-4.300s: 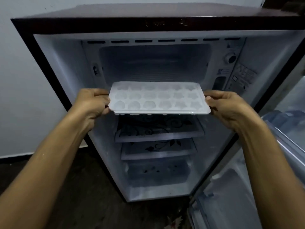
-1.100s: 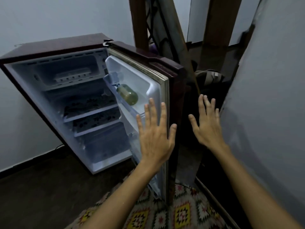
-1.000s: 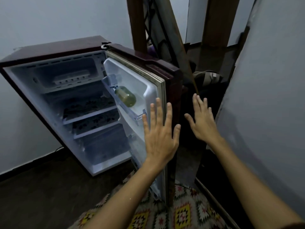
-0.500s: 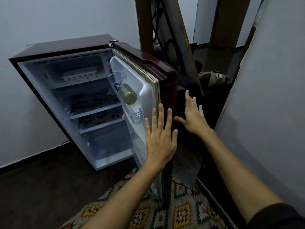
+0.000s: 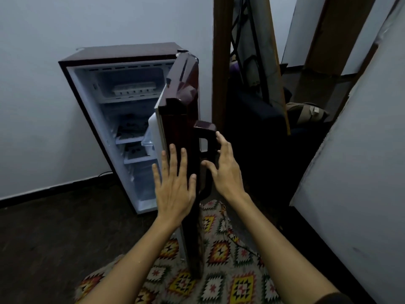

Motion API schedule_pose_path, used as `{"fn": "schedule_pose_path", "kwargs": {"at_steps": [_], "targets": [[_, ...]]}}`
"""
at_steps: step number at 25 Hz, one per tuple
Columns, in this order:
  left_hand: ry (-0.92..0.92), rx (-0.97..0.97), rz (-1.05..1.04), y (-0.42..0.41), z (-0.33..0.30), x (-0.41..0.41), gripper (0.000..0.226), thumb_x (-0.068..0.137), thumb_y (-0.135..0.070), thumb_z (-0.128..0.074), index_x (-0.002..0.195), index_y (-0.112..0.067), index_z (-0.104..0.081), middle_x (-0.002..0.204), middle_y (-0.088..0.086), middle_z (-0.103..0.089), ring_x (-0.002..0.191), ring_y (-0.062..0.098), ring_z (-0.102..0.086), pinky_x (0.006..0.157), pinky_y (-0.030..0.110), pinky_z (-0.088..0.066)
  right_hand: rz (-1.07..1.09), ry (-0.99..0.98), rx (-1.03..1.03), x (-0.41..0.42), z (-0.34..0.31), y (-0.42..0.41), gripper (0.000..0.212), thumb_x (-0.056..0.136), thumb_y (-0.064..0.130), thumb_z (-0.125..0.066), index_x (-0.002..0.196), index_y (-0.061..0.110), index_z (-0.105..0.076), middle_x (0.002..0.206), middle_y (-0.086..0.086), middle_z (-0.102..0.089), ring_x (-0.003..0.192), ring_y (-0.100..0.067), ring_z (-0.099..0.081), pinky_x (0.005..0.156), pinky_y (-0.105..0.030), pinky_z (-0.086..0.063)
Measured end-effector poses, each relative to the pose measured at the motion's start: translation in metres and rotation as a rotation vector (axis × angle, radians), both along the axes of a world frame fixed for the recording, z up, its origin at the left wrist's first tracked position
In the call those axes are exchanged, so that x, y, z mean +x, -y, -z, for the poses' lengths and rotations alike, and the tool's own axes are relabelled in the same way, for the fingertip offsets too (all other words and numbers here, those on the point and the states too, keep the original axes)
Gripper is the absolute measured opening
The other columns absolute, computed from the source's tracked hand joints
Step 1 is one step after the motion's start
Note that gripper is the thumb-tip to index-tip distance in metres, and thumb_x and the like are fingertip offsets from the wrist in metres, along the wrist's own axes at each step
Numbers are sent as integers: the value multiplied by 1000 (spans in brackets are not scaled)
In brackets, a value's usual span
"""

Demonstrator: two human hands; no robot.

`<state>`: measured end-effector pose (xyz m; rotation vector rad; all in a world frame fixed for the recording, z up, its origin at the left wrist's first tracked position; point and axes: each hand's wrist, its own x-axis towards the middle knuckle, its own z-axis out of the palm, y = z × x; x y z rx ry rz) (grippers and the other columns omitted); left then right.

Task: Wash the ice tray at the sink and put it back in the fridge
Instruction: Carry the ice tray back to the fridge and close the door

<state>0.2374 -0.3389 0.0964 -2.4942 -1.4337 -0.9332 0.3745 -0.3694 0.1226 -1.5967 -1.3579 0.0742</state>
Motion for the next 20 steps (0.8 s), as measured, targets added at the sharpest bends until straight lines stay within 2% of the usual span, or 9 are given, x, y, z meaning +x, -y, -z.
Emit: {"fn": "schedule_pose_path", "kwargs": {"at_steps": [3,5,7,9,11,14,18,20], "targets": [[9,-13,-82,-14,1,-30,66,92,-37,-38,147,-16,-7,154,7,1,144,25,0,115,49,0,-110,-24,-22,-22,-7,-19,70,86,25,-64,141,32,-22,136,1,-39,115,-19,-53,85,-41,-53],[9,-27,-145,-27,-2,-49,66,93,-36,-40,146,-16,-4,154,5,3,144,25,1,115,49,1,-186,-27,-65,-37,-14,-38,72,87,25,-64,143,32,-19,130,-1,-39,107,-18,-55,80,-39,-54],[7,-38,-203,-41,-4,-68,68,95,-35,-42,146,-16,-2,153,3,6,144,24,1,114,49,1,-257,-5,-104,-54,-19,-58,76,87,22,-63,145,33,-15,129,-6,-36,101,-18,-55,77,-35,-54],[7,-46,-249,-56,-4,-88,66,95,-37,-38,146,-16,-1,153,2,6,144,25,2,114,49,3,-312,21,-129,-73,-22,-78,74,88,19,-62,144,35,-17,130,-7,-33,96,-18,-55,77,-36,-55],[1,-51,-287,-73,-5,-106,65,94,-39,-33,147,-16,-3,154,3,3,144,26,-1,114,49,2,-340,35,-129,-91,-22,-98,70,88,16,-61,141,35,-20,133,-7,-30,101,-21,-55,79,-38,-56],[0,-62,-338,-101,-3,-133,64,94,-38,-34,147,-17,-4,157,7,-5,144,29,-7,113,49,2,-403,8,-110,-118,-17,-130,68,88,12,-60,140,36,-22,138,-6,-35,98,-14,-56,73,-25,-53],[-16,-57,-360,-144,4,-167,61,96,-37,-37,147,-20,-7,155,5,-4,144,32,-11,113,49,2,-467,-47,-106,-151,-9,-173,70,88,8,-61,137,38,-22,141,-2,-42,113,-12,-55,84,-22,-48],[-11,-65,-363,-168,7,-183,61,95,-39,-33,146,-20,-6,153,3,-1,144,32,-12,113,50,1,-477,-48,-103,-165,-7,-197,71,88,6,-61,137,39,-23,140,-3,-43,111,-9,-55,85,-20,-48]]}}
